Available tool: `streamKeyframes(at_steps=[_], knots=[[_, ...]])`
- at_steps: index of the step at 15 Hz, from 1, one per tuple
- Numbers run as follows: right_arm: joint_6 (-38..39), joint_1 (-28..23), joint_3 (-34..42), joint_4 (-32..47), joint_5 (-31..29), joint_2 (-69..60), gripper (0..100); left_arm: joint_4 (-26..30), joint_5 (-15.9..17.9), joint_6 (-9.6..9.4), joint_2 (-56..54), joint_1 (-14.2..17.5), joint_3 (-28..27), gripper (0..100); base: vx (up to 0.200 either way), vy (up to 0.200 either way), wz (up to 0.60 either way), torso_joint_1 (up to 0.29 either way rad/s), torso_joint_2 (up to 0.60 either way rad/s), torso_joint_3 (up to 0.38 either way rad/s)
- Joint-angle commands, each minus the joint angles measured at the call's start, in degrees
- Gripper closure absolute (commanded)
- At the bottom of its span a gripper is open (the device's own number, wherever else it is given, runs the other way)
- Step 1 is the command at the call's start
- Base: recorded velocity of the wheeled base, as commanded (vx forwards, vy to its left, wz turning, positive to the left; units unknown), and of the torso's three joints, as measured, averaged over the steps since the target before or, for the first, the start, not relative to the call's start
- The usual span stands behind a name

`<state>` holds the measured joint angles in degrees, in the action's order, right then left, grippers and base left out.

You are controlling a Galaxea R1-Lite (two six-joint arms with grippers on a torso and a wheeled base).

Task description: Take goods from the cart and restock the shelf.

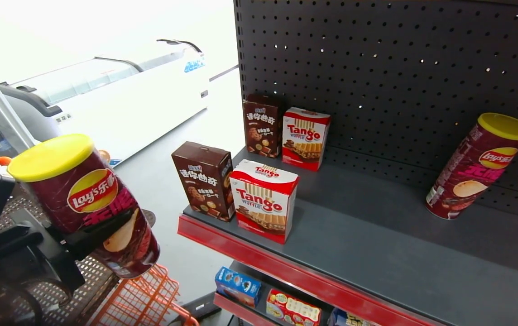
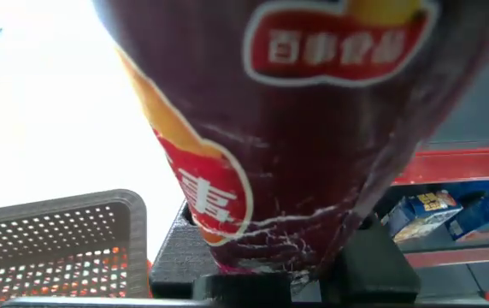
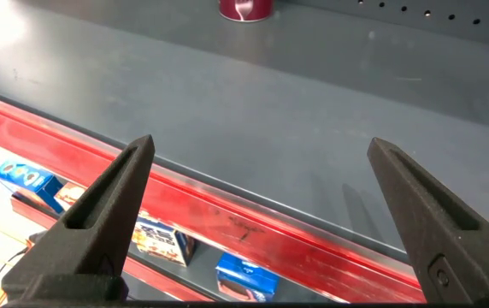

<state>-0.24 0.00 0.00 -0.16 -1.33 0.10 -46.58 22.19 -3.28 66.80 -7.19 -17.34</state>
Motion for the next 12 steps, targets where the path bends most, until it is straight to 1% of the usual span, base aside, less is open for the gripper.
streamKeyframes(at_steps=[1, 3, 4, 6, 7, 8, 9, 10, 12], knots=[[-0.02, 0.0, 0.0, -0.02, 0.01, 0.08, 0, -0.09, 0.58, 0.03, -0.45, -0.1, 0.64, 100, 0.0, 0.0, 0.0, 0.0, 0.0, 0.0], [-0.02, 0.0, 0.0, -0.02, 0.01, 0.08, 0, -0.35, 3.65, -0.06, -1.06, -0.19, 1.78, 100, 0.0, 0.0, 0.0, 0.0, 0.0, 0.0], [-0.02, 0.0, 0.0, -0.02, 0.01, 0.08, 0, -0.53, 5.67, -0.06, -1.15, -1.77, 2.22, 100, 0.0, 0.0, 0.0, 0.0, 0.0, 0.0], [-0.2, 0.0, 0.0, -0.02, 0.01, 0.08, 0, -0.53, 5.94, -0.06, -1.59, -5.38, 2.31, 100, 0.0, 0.0, 0.0, 0.0, 0.0, 0.0], [-0.11, 0.0, 0.0, -0.02, 0.01, 0.08, 0, -0.53, 6.03, 0.03, -1.68, -6.43, 2.31, 100, 0.0, 0.0, 0.0, 0.0, 0.0, 0.0], [-0.11, 0.0, 0.0, -0.02, 0.01, 0.08, 0, -0.53, 6.55, -0.06, -1.68, -8.89, 2.22, 100, 0.0, 0.0, 0.0, 0.0, 0.0, 0.0], [-0.11, 0.0, 0.0, -0.02, 0.01, 0.08, 0, -0.62, 7.61, 0.03, -1.68, -10.12, 2.22, 100, 0.0, 0.0, 0.0, 0.0, 0.0, 0.0], [-0.11, 0.0, 0.0, -0.02, 0.01, 0.08, 0, -0.62, 9.19, 0.03, -1.68, -10.39, 2.22, 100, 0.0, 0.0, 0.0, 0.0, 0.0, 0.0], [-0.2, 0.0, 0.0, -0.02, 0.01, 0.08, 0, -0.62, 10.6, -0.06, -1.5, -11.09, 2.13, 100, 0.0, 0.0, 0.0, 0.0, 0.0, 0.0]])
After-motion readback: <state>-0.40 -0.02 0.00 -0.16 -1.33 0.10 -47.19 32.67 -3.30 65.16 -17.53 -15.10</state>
